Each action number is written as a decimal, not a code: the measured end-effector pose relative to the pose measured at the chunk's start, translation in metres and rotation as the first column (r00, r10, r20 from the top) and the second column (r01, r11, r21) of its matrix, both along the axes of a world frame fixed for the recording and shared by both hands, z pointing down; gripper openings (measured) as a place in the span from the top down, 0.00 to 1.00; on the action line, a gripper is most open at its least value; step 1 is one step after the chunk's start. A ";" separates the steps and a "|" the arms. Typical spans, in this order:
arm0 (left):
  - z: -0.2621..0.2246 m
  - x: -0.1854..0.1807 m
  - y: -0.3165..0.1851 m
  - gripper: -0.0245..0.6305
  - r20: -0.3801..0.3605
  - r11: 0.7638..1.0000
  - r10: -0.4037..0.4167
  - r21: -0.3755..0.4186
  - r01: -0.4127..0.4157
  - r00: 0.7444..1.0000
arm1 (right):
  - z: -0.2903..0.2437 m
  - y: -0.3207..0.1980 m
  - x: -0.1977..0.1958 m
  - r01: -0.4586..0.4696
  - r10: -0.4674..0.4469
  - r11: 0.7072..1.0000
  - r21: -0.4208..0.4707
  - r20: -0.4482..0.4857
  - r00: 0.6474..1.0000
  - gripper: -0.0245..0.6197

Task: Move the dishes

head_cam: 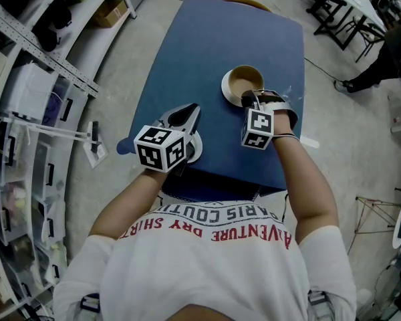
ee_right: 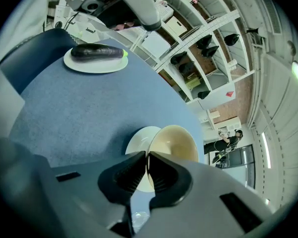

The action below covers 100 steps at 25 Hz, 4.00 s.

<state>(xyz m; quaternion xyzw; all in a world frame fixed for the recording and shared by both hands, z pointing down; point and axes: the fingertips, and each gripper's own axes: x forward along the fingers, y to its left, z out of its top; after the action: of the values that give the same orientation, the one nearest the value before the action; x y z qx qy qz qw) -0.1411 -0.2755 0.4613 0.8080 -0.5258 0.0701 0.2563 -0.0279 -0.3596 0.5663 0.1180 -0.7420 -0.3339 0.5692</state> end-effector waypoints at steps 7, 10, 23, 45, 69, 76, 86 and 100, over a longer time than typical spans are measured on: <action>-0.005 0.012 0.012 0.90 -0.007 1.000 0.025 0.013 -0.024 1.000 | -0.023 0.018 0.019 -0.020 0.020 0.999 0.043 0.016 1.000 0.91; -0.010 0.019 0.016 0.90 -0.014 0.999 0.038 0.022 -0.038 0.999 | -0.031 0.028 0.033 -0.040 0.040 0.998 0.053 0.018 0.999 0.91; -0.012 0.045 0.054 0.90 -0.019 0.995 0.100 0.024 -0.099 0.995 | -0.017 0.095 0.083 -0.127 0.127 0.992 -0.008 -0.013 0.992 0.91; 0.004 0.049 0.071 0.90 -0.019 0.992 0.125 -0.022 -0.125 0.992 | -0.004 0.126 0.077 -0.147 0.165 0.976 -0.161 0.103 0.981 0.69; -0.099 0.091 0.175 0.90 0.023 0.926 0.339 0.169 -0.338 0.941 | -0.196 0.255 0.088 -0.199 0.502 0.863 -0.465 0.835 0.225 0.91; -0.115 0.094 0.211 0.90 -0.003 0.907 0.377 0.202 -0.369 0.926 | -0.219 0.297 0.089 -0.099 0.518 0.852 -0.513 0.855 0.032 0.93; -0.110 0.090 0.229 0.90 -0.016 0.906 0.386 0.196 -0.376 0.922 | -0.224 0.316 0.081 -0.077 0.492 0.868 -0.490 0.871 -0.002 0.93; -0.097 0.084 0.226 0.90 -0.025 0.908 0.394 0.164 -0.385 0.919 | -0.206 0.315 0.079 -0.115 0.515 0.853 -0.510 0.857 0.023 0.93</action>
<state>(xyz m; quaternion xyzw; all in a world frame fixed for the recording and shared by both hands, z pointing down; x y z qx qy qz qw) -0.0575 -0.0494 0.3648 0.9159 -0.3505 0.0552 0.1880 0.0506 -0.0448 0.3599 0.3845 -0.9192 0.0852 0.0002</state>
